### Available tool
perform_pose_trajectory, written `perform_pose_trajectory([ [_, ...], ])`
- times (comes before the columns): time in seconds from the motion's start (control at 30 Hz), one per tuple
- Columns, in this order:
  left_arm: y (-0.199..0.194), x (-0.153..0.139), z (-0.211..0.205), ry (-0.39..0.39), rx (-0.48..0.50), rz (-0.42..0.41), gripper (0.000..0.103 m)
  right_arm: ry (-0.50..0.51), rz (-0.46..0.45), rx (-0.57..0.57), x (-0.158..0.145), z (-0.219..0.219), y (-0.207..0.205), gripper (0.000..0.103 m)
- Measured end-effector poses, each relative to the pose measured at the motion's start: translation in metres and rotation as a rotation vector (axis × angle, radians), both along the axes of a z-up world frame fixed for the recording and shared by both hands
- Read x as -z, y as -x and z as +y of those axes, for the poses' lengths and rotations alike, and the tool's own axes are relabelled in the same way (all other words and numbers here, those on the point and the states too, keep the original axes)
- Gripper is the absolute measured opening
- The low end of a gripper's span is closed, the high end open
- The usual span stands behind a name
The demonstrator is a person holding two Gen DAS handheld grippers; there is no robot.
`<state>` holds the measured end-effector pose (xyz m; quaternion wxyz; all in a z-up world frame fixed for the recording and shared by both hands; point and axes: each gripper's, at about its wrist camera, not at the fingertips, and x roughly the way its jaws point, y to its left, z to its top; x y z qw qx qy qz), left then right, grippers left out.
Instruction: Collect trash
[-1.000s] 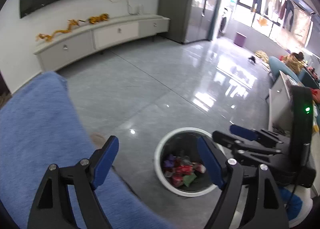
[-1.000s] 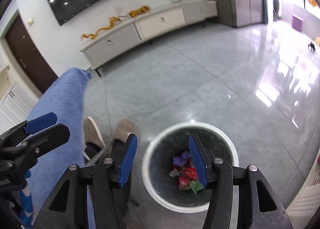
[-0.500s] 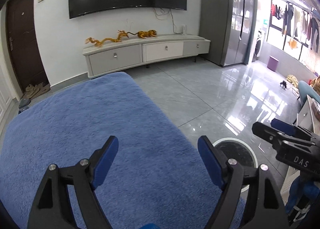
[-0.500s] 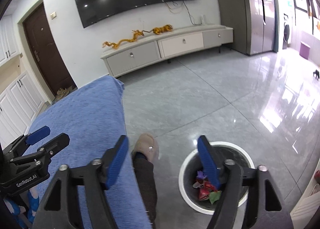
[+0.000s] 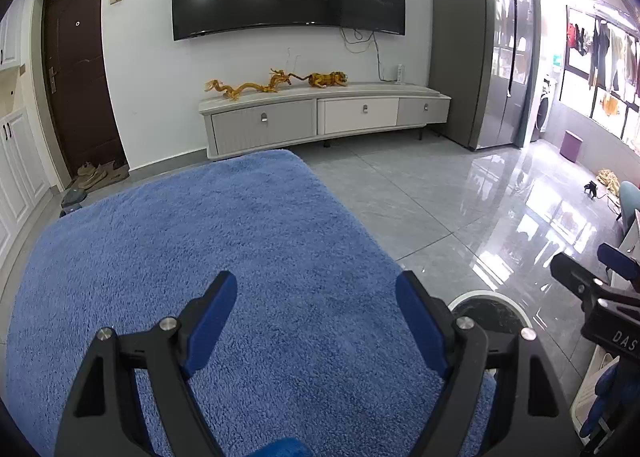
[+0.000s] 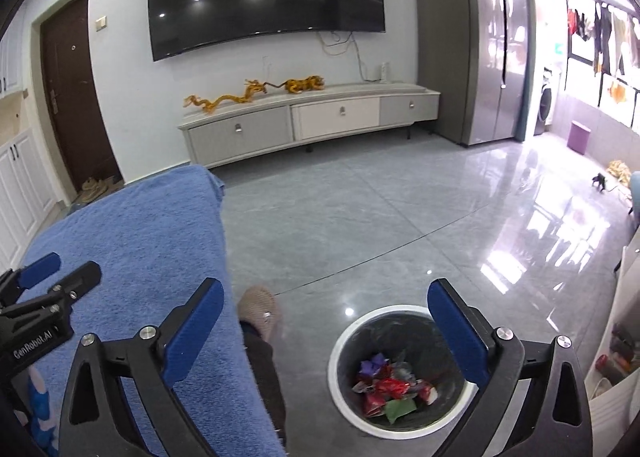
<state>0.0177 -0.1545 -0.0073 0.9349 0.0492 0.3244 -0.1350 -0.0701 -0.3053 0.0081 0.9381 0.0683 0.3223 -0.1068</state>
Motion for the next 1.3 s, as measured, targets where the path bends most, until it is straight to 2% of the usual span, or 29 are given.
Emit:
perform_pose_trajectory([
  [0.23,0.0,0.002,-0.001,-0.018,-0.023,-0.022,0.081,-0.014,0.01,0.008,0.008,-0.008,-0.005,0.102],
  [0.57,0.005,-0.001,-0.011,-0.019,0.014,-0.047,0.081,-0.014,0.006,0.023,0.008,-0.01,-0.003,0.102],
  [0.87,0.005,-0.003,-0.007,-0.016,0.019,-0.07,0.091,-0.008,-0.008,0.039,0.004,-0.012,-0.002,0.102],
  [1.3,0.004,-0.002,-0.002,-0.016,-0.005,-0.075,0.091,0.0,-0.026,0.068,0.002,-0.018,0.002,0.102],
])
